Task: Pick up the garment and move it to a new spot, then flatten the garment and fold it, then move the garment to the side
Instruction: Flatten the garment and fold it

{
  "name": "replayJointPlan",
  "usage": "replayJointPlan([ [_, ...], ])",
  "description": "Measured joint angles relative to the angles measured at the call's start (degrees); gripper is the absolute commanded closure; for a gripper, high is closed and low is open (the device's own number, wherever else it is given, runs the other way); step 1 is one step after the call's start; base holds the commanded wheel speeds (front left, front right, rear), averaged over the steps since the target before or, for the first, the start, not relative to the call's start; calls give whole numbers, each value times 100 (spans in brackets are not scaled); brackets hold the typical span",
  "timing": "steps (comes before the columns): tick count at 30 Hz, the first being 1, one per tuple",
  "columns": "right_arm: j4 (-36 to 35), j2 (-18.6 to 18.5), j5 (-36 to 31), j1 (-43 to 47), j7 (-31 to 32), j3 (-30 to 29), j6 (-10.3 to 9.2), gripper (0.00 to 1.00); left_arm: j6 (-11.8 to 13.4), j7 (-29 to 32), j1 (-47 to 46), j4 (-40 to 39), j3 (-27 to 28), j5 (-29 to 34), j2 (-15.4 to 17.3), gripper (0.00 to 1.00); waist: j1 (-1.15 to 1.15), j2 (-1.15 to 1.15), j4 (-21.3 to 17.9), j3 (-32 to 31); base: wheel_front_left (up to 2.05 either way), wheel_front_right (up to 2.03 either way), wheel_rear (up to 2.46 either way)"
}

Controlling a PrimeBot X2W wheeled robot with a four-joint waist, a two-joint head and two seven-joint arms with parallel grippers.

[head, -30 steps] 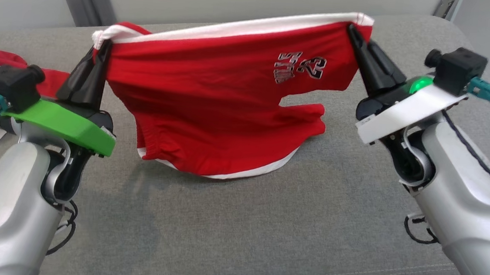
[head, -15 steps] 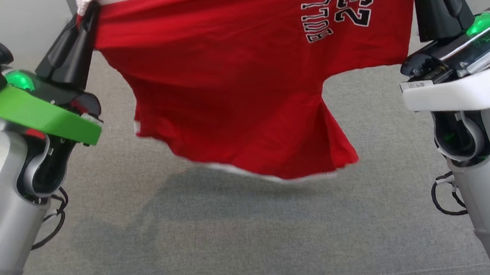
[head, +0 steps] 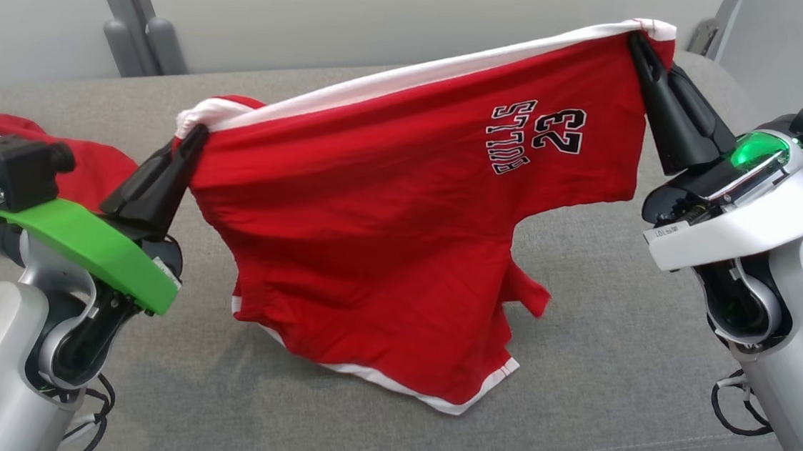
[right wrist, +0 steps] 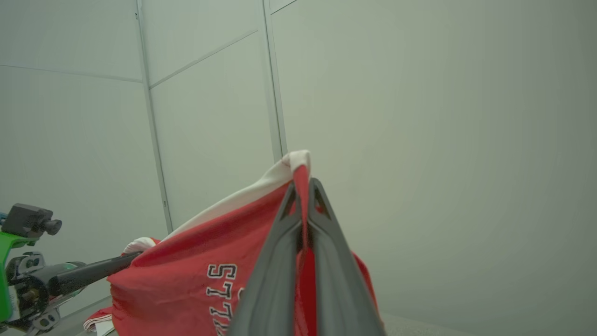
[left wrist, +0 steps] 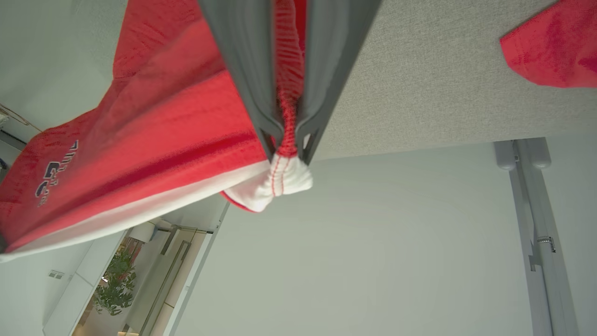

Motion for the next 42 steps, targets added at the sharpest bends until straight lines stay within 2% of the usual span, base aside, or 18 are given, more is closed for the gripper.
replayJointPlan([
  [7,51,13,522,-127,308,264,-1,100,0,620,-108,210,-76,-414,12,100,0,0,-40,366,0,0,0],
  [15,861,108,731,-1574,902,597,-1,100,58,1257,-1451,1110,29,-628,51,100,0,0,-136,918,0,0,0],
  [22,1450,348,710,-3223,1010,151,1,100,105,1036,-3133,1290,481,-506,-101,100,0,0,-216,1435,0,0,0],
  [24,1617,436,602,-3784,692,15,34,100,41,632,-3608,1402,630,-417,-283,100,0,0,-229,1632,0,0,0],
  [26,1661,550,604,-3927,469,-35,34,100,4,460,-3655,1490,651,-413,-435,100,0,0,-223,1720,0,0,0],
  [29,1756,495,521,-3804,292,338,33,100,-73,397,-3438,1761,397,-412,-537,100,0,0,-173,1750,0,0,0],
  [32,1864,330,316,-3217,105,786,32,100,-104,221,-2841,2050,231,-468,-677,100,0,0,-118,1684,0,0,0],
  [36,2000,422,559,-2140,-158,925,32,100,-148,99,-1993,2221,-110,-523,-633,100,0,0,-36,1515,0,0,0],
  [42,1818,481,838,-1210,-238,1060,31,100,-149,-319,-1109,2105,-199,-664,-595,100,0,0,-4,1232,0,0,0],
])
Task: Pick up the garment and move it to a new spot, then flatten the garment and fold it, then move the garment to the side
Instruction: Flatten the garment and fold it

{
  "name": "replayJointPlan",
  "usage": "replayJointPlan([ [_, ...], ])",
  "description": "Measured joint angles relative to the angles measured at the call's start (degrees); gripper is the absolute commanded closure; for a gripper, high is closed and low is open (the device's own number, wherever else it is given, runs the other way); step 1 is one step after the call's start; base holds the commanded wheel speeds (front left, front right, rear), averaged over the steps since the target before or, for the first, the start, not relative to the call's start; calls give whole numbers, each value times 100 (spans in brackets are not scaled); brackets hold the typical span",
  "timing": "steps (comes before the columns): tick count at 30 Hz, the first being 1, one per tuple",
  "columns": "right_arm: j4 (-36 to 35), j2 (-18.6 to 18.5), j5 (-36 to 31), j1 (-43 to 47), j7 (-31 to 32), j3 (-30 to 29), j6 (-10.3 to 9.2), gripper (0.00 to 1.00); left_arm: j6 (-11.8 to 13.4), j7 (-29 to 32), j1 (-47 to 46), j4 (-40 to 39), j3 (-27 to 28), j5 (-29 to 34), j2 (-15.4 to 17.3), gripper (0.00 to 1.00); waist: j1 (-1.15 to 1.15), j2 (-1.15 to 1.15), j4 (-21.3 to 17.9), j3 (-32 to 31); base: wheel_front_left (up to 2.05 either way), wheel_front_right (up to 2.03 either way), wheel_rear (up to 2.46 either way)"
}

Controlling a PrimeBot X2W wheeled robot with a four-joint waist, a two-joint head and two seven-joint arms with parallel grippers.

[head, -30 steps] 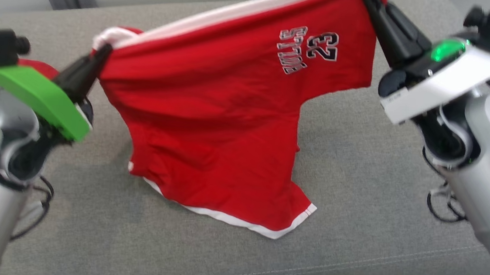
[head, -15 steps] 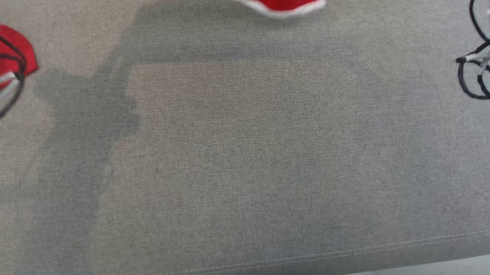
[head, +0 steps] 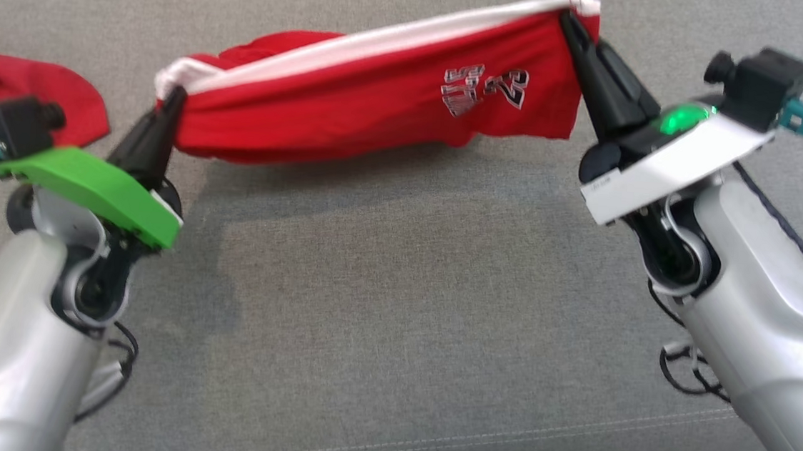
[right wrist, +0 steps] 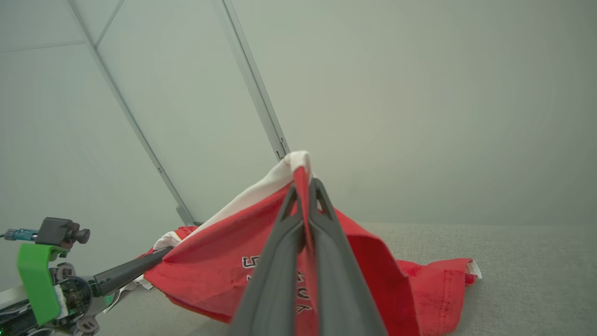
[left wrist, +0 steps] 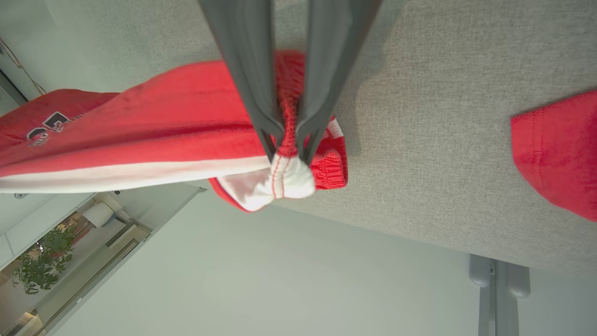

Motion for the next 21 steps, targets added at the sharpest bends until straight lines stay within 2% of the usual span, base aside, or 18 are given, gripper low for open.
replayJointPlan([
  [11,-531,-605,170,1426,-5,277,-3,100,0,-570,1171,-439,-579,-76,49,100,0,0,12,-487,0,0,0],
  [17,-898,-924,179,1991,-5,686,-3,100,0,-981,1473,-516,-746,285,350,100,0,0,-1,-518,0,0,0],
  [21,-906,-1224,157,2336,-5,701,-3,100,-1,-1038,1673,-497,-926,441,286,100,0,0,-13,-505,0,0,0],
])
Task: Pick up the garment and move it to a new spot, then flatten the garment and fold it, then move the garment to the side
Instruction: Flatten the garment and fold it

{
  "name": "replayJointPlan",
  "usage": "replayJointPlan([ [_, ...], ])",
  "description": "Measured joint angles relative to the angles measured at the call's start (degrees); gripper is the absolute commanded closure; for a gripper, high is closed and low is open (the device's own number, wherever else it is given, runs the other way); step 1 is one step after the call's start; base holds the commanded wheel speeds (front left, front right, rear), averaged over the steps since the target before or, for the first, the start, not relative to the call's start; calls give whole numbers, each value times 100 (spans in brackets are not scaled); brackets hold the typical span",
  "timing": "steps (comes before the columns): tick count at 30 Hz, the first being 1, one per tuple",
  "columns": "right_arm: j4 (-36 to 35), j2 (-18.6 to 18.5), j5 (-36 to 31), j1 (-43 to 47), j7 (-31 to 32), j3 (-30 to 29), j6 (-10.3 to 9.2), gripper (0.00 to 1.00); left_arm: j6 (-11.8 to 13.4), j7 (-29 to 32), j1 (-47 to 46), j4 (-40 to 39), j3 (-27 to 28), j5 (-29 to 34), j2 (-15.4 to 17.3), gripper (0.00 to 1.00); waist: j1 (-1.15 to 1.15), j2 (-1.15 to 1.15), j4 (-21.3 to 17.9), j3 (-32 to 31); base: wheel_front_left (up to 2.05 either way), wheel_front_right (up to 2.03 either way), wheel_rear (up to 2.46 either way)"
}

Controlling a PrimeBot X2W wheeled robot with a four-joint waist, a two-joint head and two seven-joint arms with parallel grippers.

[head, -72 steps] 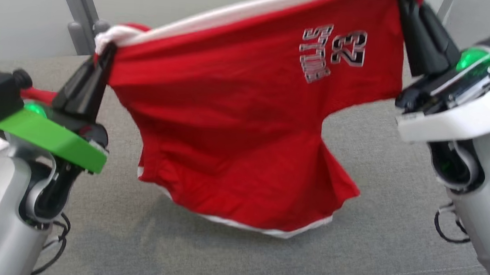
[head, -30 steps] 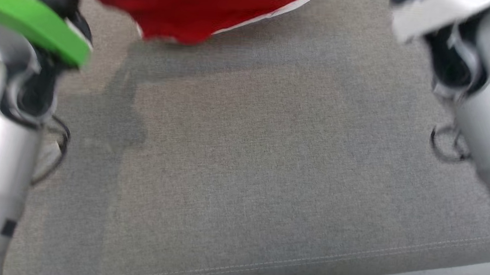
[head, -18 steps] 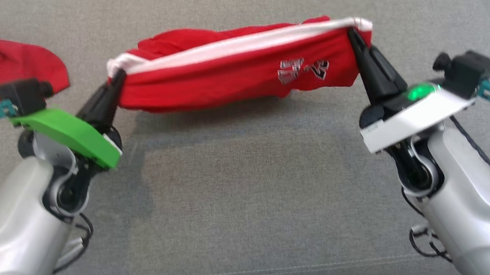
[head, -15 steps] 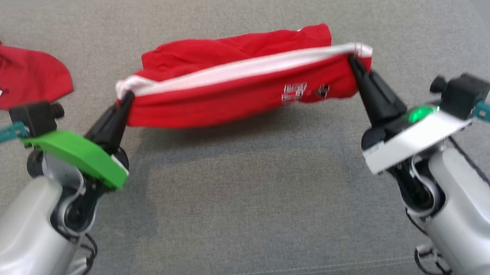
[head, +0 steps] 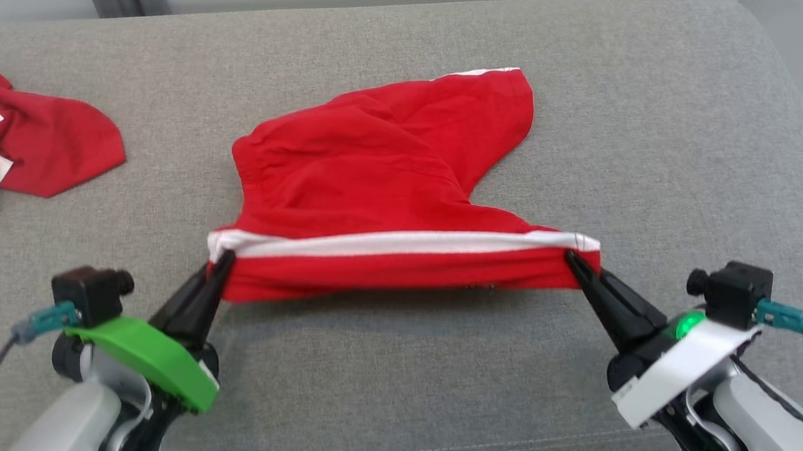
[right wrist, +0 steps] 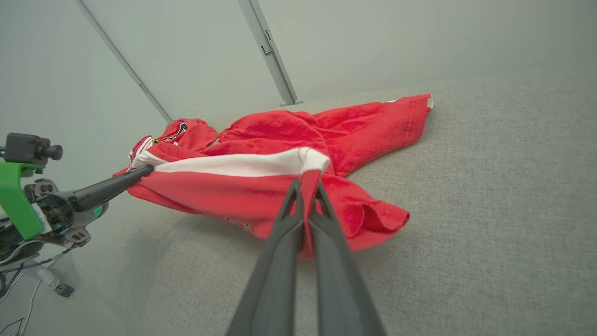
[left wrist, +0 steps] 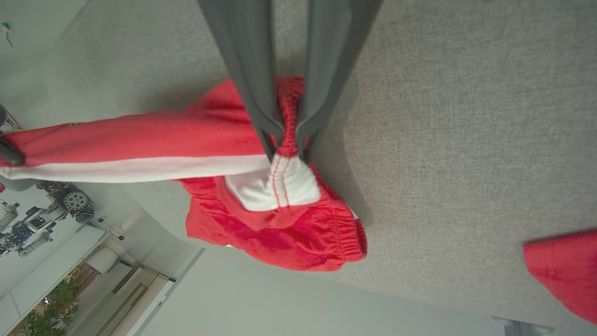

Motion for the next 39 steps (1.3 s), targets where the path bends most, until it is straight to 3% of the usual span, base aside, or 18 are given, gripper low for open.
replayJointPlan([
  [15,-247,-491,-377,487,-1,448,1,100,0,-87,534,269,-175,86,-231,100,0,0,16,73,0,0,0],
  [26,-358,-479,-452,460,-1,-167,1,100,0,-124,406,62,-76,310,-302,100,0,0,82,188,0,0,0],
  [39,-370,-90,-561,-210,-3,-831,1,100,1,-156,-434,-141,254,616,-358,100,0,0,158,545,0,0,0],
])
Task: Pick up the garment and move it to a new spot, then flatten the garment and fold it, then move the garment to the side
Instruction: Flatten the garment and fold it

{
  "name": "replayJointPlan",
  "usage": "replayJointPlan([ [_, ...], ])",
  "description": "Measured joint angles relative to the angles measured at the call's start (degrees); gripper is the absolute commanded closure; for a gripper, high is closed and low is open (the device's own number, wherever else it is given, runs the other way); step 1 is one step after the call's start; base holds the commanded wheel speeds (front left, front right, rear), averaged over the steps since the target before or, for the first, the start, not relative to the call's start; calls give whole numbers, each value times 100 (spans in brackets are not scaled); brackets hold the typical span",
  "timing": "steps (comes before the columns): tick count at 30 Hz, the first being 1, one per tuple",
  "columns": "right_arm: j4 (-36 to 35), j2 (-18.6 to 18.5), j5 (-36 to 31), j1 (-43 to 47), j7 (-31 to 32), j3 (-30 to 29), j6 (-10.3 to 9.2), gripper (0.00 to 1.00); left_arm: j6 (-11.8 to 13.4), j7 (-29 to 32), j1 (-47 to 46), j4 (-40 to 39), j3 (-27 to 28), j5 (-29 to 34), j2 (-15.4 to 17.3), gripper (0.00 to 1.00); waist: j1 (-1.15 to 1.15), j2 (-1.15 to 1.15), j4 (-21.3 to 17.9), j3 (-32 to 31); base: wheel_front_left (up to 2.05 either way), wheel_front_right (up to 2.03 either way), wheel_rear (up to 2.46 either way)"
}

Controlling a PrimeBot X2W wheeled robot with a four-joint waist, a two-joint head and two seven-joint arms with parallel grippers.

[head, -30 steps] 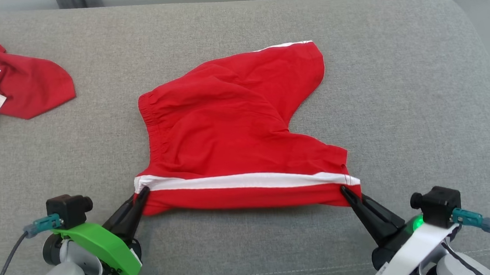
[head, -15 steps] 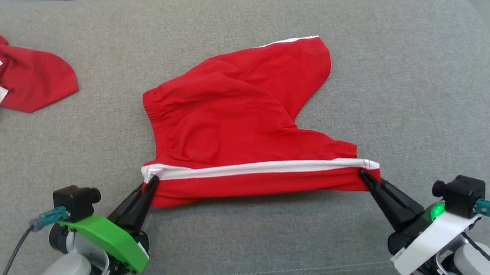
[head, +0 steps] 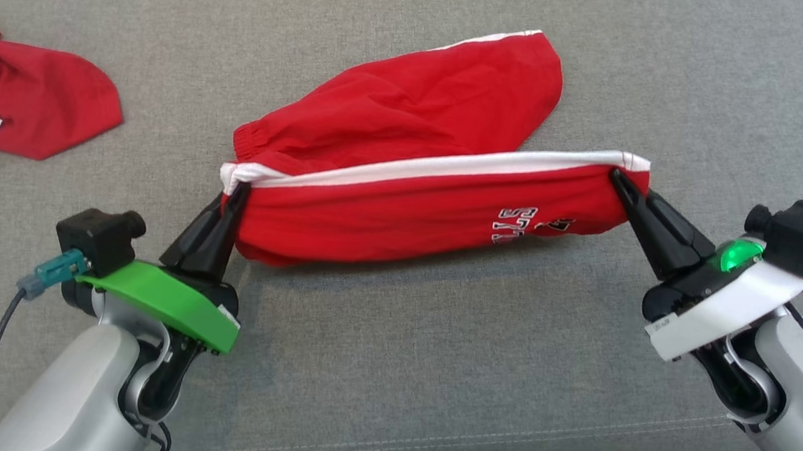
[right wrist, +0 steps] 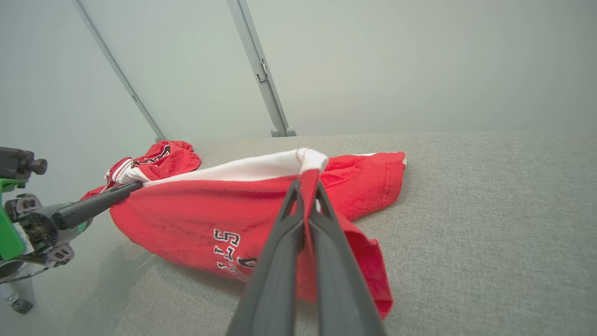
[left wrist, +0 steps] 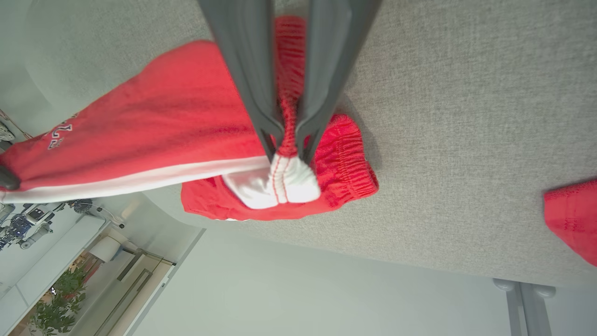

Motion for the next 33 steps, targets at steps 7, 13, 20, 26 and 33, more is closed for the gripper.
replayJointPlan([
  [7,167,79,-24,-547,-24,-271,0,100,14,-1,-467,-46,151,108,-192,100,0,0,12,305,0,0,0],
  [13,428,27,-33,-950,-24,-519,3,100,83,-2,-888,10,147,254,-335,100,0,0,65,615,0,0,0],
  [20,812,34,-25,-1715,-24,-715,4,100,204,-2,-1411,21,269,531,-575,100,0,0,198,1076,0,0,0],
  [26,1300,30,-27,-2262,-24,-677,5,100,288,-18,-1651,52,310,733,-814,100,0,0,333,1398,0,0,0],
  [33,1793,52,-92,-2950,-21,-569,15,100,353,-18,-1952,93,422,849,-1032,100,0,0,524,1716,0,0,0],
])
